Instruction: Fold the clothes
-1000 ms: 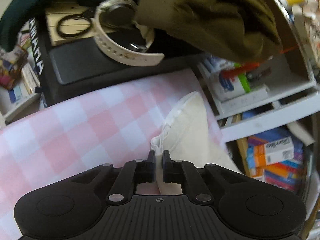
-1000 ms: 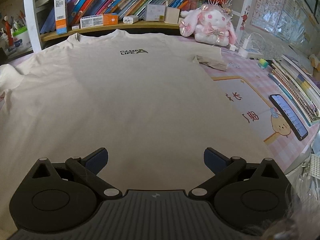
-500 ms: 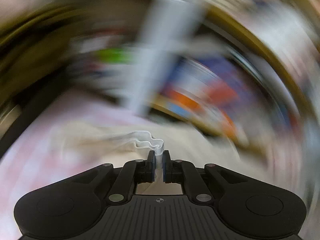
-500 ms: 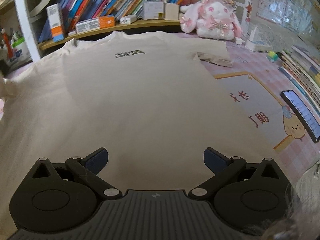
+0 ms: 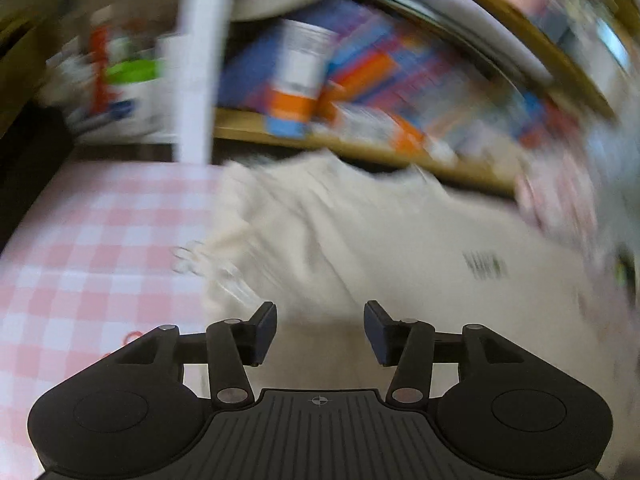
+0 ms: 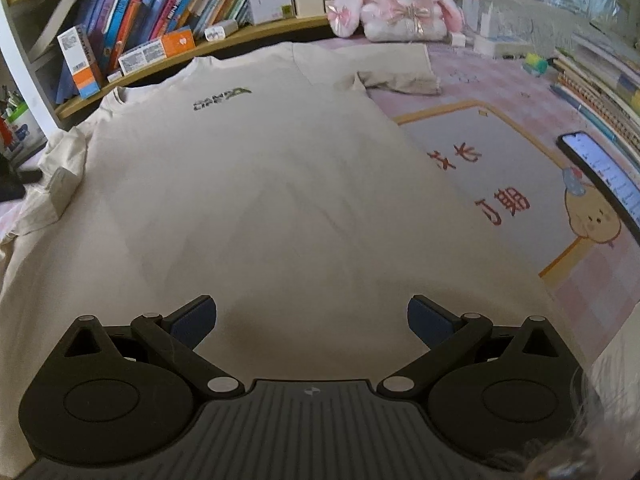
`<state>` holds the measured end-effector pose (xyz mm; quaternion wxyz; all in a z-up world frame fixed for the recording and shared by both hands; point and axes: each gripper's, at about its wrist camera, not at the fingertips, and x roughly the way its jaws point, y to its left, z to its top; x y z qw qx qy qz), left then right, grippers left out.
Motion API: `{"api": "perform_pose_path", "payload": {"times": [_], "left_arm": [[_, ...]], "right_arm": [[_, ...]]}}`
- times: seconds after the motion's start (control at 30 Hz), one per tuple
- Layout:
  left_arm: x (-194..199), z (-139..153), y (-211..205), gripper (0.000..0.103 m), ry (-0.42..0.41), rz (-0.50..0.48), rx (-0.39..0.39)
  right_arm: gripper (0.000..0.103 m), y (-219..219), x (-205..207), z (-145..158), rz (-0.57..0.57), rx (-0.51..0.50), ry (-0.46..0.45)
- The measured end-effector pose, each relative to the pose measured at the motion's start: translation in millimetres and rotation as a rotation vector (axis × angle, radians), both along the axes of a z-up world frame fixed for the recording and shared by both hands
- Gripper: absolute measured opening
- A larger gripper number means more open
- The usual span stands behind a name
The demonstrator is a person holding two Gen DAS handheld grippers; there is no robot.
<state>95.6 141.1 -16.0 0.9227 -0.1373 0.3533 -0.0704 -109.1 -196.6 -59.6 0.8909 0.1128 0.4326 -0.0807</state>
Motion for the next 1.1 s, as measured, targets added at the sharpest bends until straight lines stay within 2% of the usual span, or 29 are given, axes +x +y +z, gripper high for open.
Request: {"api": "perform_pose_path", "payload": {"times": [0.2,0.27,0.3,0.33,0.37,0.43,0.47,0.5,0.53,0.6,0.73,0.83,0.87,0.93,0.97,1.0,1.03,1.07,1.1], "left_arm": [[42,-25,8,0.04,0.131,0.169,-0.05],[47,-30,10,0.01,0.147,0.211,-0.089],[48,-28,8,0.002,0.133,0.212,-0.116],[47,-21,0,0.002,0.08,0.173,-0.154],[46,-10,-13,0.002,0.02,0.076,-0.178],[45,14,-44,0.015,-0.082,-0.171,-0.192],[44,24,-57,0.015,-0.121,-0.258,-0.166],[45,29,-62,0.016,-0.137,-0.29,-0.13],[48,30,-60,0.019,-0.132,-0.288,-0.114],[59,25,-40,0.021,-0.104,-0.218,-0.083],[87,4,9,0.021,-0.017,-0.021,0.096],[108,-7,25,0.022,0.043,0.005,0.167],[115,-10,26,0.029,0.052,-0.005,0.169],[124,-16,24,0.056,0.061,-0.037,0.175],[128,-19,23,0.058,0.065,-0.044,0.188],[131,-23,22,0.056,0.068,-0.043,0.206],[133,-25,25,0.039,0.072,-0.039,0.196],[134,-27,31,0.017,0.074,-0.034,0.165],[135,-29,40,0.003,0.079,-0.023,0.121]], "right_arm": [[0.103,-4,-4,-2,-0.002,0.007,0.012],[0.103,-7,-7,-3,-0.017,0.007,0.012],[0.103,-9,-7,-3,-0.024,0.007,0.011],[0.103,-10,-8,-3,-0.027,0.008,0.011],[0.103,-10,-8,-3,-0.03,0.009,0.011],[0.103,-12,-8,-3,-0.036,0.011,0.011],[0.103,-12,-8,-4,-0.039,0.012,0.011],[0.103,-13,-8,-4,-0.043,0.013,0.011],[0.103,-13,-8,-4,-0.046,0.014,0.011],[0.103,-15,-8,-4,-0.052,0.016,0.011],[0.103,-17,-9,-5,-0.064,0.018,0.01],[0.103,-17,-11,-5,-0.069,0.006,0.014],[0.103,-16,-12,-5,-0.068,-0.001,0.018],[0.103,-13,-12,-6,-0.066,-0.019,0.029],[0.103,-11,-13,-6,-0.065,-0.027,0.035],[0.103,-9,-13,-6,-0.063,-0.034,0.04],[0.103,-8,-14,-7,-0.062,-0.041,0.046],[0.103,-6,-15,-7,-0.062,-0.047,0.05],[0.103,-5,-16,-7,-0.063,-0.052,0.056]]}}
